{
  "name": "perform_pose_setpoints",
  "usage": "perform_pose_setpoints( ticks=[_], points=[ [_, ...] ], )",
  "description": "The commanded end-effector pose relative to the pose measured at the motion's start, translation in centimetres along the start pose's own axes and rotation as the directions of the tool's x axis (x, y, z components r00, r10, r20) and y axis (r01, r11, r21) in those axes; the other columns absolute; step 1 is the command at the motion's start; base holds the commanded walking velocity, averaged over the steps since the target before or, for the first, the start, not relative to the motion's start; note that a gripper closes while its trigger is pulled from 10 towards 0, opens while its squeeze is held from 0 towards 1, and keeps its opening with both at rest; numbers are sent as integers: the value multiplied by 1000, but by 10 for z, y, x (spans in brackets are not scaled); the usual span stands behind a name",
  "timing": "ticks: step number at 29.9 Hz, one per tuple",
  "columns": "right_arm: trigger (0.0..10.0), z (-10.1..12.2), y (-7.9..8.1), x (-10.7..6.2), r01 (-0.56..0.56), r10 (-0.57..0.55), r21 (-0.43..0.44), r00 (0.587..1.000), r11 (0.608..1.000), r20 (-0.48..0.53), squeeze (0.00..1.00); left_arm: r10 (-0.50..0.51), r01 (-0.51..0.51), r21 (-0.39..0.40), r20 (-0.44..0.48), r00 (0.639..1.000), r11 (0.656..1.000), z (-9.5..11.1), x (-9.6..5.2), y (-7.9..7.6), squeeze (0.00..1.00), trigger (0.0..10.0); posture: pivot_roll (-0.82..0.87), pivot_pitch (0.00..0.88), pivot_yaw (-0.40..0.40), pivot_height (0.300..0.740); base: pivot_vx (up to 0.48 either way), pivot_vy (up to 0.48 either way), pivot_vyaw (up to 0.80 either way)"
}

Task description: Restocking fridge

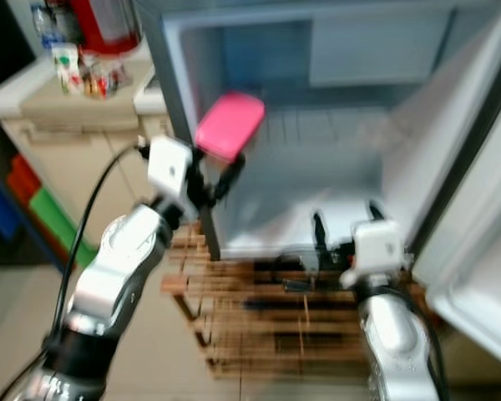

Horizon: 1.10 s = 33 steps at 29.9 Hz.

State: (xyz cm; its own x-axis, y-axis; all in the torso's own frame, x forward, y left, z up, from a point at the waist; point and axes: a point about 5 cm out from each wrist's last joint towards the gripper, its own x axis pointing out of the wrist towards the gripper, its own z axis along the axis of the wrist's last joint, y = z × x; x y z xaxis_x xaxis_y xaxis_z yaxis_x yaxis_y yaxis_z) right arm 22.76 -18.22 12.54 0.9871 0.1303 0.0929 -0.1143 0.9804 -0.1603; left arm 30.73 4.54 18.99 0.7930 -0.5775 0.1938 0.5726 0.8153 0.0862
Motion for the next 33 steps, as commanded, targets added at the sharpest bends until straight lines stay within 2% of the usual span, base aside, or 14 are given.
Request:
perform_pose_setpoints(
  ticks=[1, 7, 8, 11, 14, 17, 21, 23, 24, 27, 29, 31, 33],
  points=[
    [10000, 2, 0, -1, -9, 9, -8, 1000, 1000, 3, 0, 10, -10, 1, -77, 997, 1000, -14, 9, -1, 0, 10000, -212, 0, 95, 740, 0, 0, 0],
    [10000, 5, 3, -2, -17, 18, -18, 1000, 1000, 8, 0, -59, 56, -38, -104, 993, 998, -19, 32, -18, 0, 10000, -237, 0, 114, 740, 0, 0, 0],
    [10000, 6, 2, -2, -9, 9, -17, 1000, 1000, 10, 0, -32, 23, -75, -120, 992, 997, -21, 40, -16, 0, 10000, -243, 0, 125, 740, 0, 0, 0],
    [10000, 8, 5, -5, -10, 10, -18, 1000, 1000, 13, 0, 25, -42, -116, -144, 989, 992, -24, 46, -10, 0, 10000, -253, 10, 135, 740, 0, 0, 0],
    [10000, 7, 3, -10, -9, 9, -19, 1000, 1000, 1, 0, 52, -81, -199, -147, 988, 977, -22, 59, -13, 0, 10000, -267, 21, 143, 740, 0, 0, 0],
    [10000, 7, 4, -18, 2, -2, -14, 1000, 1000, -13, 0, 48, -76, -208, -136, 990, 975, -16, 70, -20, 0, 10000, -285, 41, 163, 740, 0, 0, 0],
    [10000, 7, 10, -25, 16, -17, -9, 1000, 1000, -24, 0, -18, 0, -231, -75, 997, 973, -3, 81, -35, 0, 10000, -320, 65, 192, 740, 0, 0, 0],
    [10000, 8, 12, -30, 33, -33, -4, 999, 999, -28, 0, -51, 44, -240, -25, 998, 970, 10, 85, -45, 0, 10000, -339, 77, 207, 740, 0, 0, 0],
    [10000, 10, 13, -33, 41, -41, -4, 999, 999, -28, 0, -74, 78, -239, 26, 997, 968, 22, 88, -52, 0, 10000, -347, 78, 212, 740, 0, 0, 0],
    [10000, 11, 12, -36, 53, -53, -3, 998, 999, -33, 0, -74, 88, -240, 67, 995, 967, 33, 90, -53, 0, 10000, -352, 82, 215, 740, 0, 0, 0],
    [10000, 9, 12, -41, 71, -71, -1, 996, 997, -46, 0, -37, 64, -223, 122, 992, 973, 48, 93, -47, 0, 10000, -360, 85, 220, 740, 0, 0, 0],
    [10000, 10, 13, -42, 74, -74, -1, 996, 997, -49, 0, 21, 10, -208, 144, 989, 978, 53, 95, -37, 0, 10000, -363, 90, 219, 740, 0, 0, 0],
    [10000, 10, 12, -43, 76, -76, -2, 996, 997, -50, 0, 43, -12, -207, 145, 989, 978, 54, 95, -33, 0, 10000, -364, 90, 217, 740, 0, 0, 0]
  ],
)
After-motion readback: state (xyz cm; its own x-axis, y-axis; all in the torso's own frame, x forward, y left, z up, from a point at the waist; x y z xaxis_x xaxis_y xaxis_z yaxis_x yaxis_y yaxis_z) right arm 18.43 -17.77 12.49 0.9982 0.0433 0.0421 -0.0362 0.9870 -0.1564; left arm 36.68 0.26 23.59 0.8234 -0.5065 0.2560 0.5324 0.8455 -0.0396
